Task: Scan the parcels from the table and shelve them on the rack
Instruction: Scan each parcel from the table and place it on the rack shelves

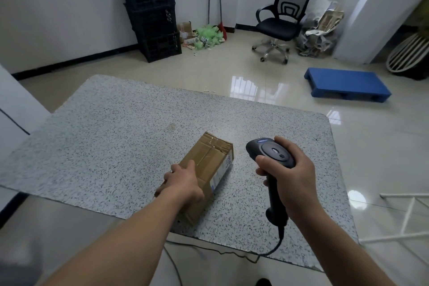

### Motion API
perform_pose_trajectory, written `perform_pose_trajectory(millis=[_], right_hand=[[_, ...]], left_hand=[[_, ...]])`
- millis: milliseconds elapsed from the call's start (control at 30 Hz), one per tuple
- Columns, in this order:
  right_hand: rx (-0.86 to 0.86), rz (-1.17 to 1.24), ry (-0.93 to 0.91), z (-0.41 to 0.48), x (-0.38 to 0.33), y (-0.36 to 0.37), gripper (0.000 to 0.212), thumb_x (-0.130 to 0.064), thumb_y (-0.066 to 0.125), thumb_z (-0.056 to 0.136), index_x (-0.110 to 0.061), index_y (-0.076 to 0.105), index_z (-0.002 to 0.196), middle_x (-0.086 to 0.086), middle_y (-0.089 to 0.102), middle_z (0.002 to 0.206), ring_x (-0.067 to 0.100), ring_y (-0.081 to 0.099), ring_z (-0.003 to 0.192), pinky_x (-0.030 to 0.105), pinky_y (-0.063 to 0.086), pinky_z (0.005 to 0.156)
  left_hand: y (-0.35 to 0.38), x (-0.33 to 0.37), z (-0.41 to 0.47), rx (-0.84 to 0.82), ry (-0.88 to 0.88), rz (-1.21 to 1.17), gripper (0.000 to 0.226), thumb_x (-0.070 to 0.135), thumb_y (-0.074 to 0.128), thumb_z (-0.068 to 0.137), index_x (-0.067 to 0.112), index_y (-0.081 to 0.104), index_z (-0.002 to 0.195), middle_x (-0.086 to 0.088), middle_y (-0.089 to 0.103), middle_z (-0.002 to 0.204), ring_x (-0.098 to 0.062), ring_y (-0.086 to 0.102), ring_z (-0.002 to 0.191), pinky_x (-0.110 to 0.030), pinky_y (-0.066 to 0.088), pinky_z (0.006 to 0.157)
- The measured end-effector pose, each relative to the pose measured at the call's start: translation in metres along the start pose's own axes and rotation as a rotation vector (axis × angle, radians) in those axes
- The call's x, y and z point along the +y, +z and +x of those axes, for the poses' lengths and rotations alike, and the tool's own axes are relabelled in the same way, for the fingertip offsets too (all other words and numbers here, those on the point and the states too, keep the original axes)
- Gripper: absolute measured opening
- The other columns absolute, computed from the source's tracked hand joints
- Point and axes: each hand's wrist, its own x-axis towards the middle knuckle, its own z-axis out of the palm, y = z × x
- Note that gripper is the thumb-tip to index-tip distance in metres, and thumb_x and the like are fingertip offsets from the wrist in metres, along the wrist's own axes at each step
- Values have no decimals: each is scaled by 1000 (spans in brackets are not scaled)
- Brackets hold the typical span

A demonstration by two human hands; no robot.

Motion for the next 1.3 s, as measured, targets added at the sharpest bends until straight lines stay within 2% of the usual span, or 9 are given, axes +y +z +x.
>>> perform_pose_trajectory(millis=[100, 200, 333, 433, 667, 867, 1000, 1133, 1300], right_hand=[[-11, -5, 7, -2, -5, 1, 69, -25, 84, 65, -23, 62, 130, 6, 74, 102, 28, 75, 74, 27, 54, 57], [-29, 5, 1, -4, -15, 3, 60, -10, 85, 77, -22, 62, 130, 8, 74, 102, 29, 75, 73, 32, 54, 60], [-90, 52, -3, -5, -36, 14, 61, -12, 87, 73, -21, 62, 128, 9, 75, 99, 32, 74, 73, 34, 55, 58], [-164, 97, -10, -7, -55, 28, 67, -25, 81, 61, -24, 62, 125, 9, 75, 98, 29, 73, 71, 32, 55, 56], [-375, 155, -78, -22, -99, 49, 66, -25, 78, 60, -25, 61, 123, 11, 75, 97, 26, 72, 68, 32, 55, 57], [-518, 216, -114, -43, -126, 46, 50, -22, 77, 61, -33, 63, 108, 11, 74, 86, 24, 66, 63, 32, 53, 55], [-591, 229, -131, -60, -139, 35, 51, -23, 76, 62, -33, 63, 110, 14, 71, 86, 22, 65, 62, 29, 52, 52], [-642, 236, -139, -73, -147, 25, 49, -22, 77, 63, -31, 64, 110, 13, 71, 82, 22, 64, 61, 28, 51, 52], [-697, 235, -145, -84, -151, 22, 41, -3, 80, 79, -29, 65, 109, 15, 70, 80, 24, 62, 61, 32, 50, 52]], left_hand=[[-7, -13, -1, 14, -9, -68, 115, 32, 83, 67, 42, 5, 152, -19, 17, 147, -39, 42, 126, -53, 50, 101], [-19, -28, -10, 53, -7, -238, 118, 24, 84, 70, 40, 4, 155, -17, 21, 145, -31, 51, 109, -40, 53, 93], [-44, -47, -24, 115, 6, -458, 128, 23, 88, 65, 42, 1, 156, -15, 28, 142, -32, 48, 113, -44, 49, 97], [-65, -58, -42, 182, 75, -586, 142, 33, 90, 45, 48, -2, 152, -11, 39, 138, -32, 54, 117, -48, 55, 97], [-103, -73, -98, 407, 146, -853, 128, 33, 90, 46, 43, 17, 150, 1, 55, 130, -23, 60, 114, -46, 58, 94], [-105, -72, -149, 534, 153, -904, 132, 23, 92, 54, 40, 10, 156, 7, 57, 130, -18, 59, 117, -32, 58, 88], [-99, -72, -179, 593, 116, -914, 136, 23, 92, 53, 41, 6, 157, 8, 55, 133, -18, 58, 120, -33, 56, 90], [-93, -73, -202, 645, 91, -953, 133, 16, 93, 61, 40, 5, 157, 13, 54, 129, -13, 58, 116, -23, 53, 81], [-90, -81, -221, 713, 99, -989, 127, 12, 92, 64, 40, 10, 156, 20, 55, 121, -10, 59, 110, -21, 52, 79]])
